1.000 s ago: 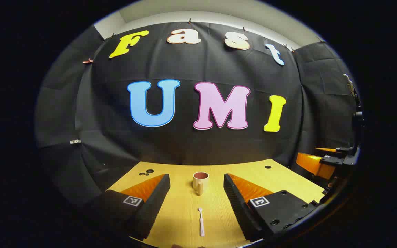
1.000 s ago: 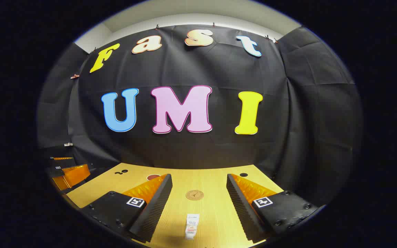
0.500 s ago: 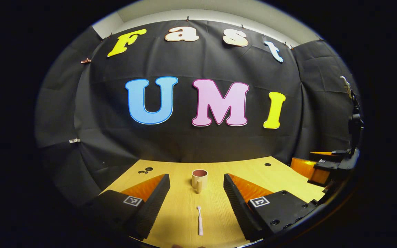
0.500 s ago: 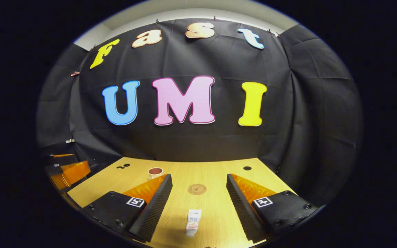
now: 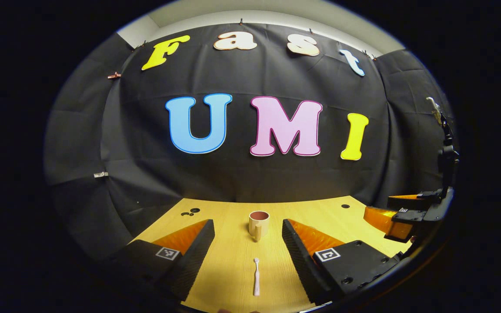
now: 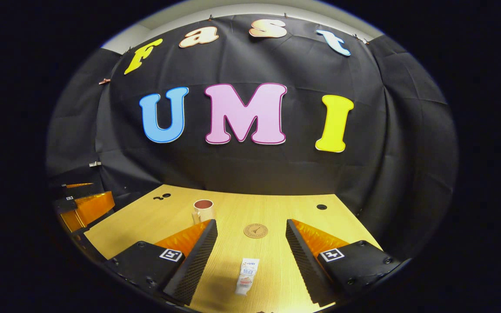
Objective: Put the toothbrush and toothpaste on the desktop into the cup, then pick up the cup and place it on the coaster on the desktop.
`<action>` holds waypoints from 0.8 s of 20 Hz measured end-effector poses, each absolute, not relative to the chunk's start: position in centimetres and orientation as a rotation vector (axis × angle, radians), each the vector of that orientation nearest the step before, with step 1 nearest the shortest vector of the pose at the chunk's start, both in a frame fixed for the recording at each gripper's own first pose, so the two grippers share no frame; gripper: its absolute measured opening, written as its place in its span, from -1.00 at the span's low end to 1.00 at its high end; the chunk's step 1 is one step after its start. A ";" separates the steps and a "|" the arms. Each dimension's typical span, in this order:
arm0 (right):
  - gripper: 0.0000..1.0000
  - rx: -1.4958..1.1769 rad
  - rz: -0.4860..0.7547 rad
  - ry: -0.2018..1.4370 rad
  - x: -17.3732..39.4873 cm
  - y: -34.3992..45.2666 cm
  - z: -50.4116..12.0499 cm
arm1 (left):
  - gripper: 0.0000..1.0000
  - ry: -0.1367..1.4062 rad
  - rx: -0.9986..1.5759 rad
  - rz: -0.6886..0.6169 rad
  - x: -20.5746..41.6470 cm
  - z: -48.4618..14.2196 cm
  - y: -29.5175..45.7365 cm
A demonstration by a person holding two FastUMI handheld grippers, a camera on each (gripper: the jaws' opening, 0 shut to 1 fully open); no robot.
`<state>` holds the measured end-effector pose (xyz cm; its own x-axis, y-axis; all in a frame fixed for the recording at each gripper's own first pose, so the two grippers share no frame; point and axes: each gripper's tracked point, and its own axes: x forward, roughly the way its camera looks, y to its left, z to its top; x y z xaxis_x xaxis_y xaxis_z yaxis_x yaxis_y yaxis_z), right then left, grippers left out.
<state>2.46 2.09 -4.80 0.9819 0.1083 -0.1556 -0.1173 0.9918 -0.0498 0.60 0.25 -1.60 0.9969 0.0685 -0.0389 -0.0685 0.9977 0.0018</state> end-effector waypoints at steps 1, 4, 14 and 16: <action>0.95 -0.062 0.112 0.167 2.9 2.0 -5.2 | 0.94 0.038 0.003 0.073 0.7 -1.6 0.4; 0.95 -0.062 0.108 0.232 4.2 2.2 -7.1 | 0.94 0.039 0.005 0.090 0.8 -1.5 0.8; 0.95 -0.082 0.142 0.553 7.7 3.6 -17.7 | 0.94 0.121 0.005 0.203 0.9 -4.1 2.7; 0.95 -0.098 0.148 0.624 7.8 3.3 -20.3 | 0.94 0.145 0.002 0.233 0.9 -4.8 3.1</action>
